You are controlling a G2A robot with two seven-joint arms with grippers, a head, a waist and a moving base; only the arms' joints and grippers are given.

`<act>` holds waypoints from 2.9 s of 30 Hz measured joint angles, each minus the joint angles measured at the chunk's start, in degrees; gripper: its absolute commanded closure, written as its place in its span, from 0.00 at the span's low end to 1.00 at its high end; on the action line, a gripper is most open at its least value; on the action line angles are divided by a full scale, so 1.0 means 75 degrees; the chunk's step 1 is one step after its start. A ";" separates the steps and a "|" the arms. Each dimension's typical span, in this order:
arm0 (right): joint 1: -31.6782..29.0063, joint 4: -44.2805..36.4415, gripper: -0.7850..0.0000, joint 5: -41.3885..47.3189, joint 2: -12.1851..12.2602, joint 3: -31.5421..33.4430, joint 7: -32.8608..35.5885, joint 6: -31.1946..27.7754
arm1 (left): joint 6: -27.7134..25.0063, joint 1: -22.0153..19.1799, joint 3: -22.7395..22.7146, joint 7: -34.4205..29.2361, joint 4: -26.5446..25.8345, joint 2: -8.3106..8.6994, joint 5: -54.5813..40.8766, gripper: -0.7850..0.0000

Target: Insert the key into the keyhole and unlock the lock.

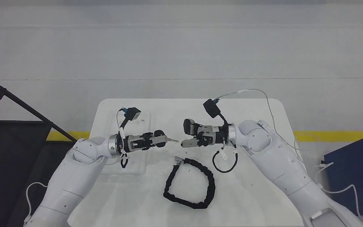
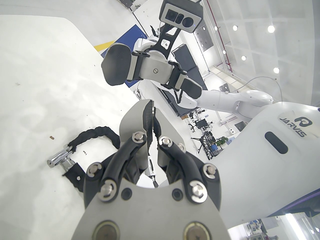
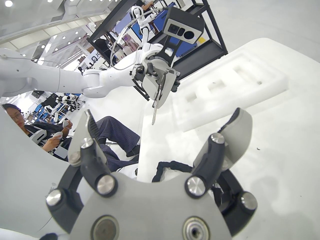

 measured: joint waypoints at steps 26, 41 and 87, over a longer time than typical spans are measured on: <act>0.0159 0.0589 0.64 0.0396 -0.0262 -0.0506 0.0359 -0.0300 | 0.0000 0.0000 0.0000 0.0000 0.0000 0.0000 0.0000 1.00; 0.0196 0.0580 1.00 0.0349 -0.0285 -0.0428 0.0387 -0.0309 | 0.0000 0.0000 0.0000 0.0000 0.0000 0.0000 0.0000 1.00; -0.0366 0.0272 0.00 -0.4942 0.0018 0.0487 -0.1343 0.0364 | 0.0000 0.0000 0.0000 0.0000 0.0000 0.0000 0.0000 1.00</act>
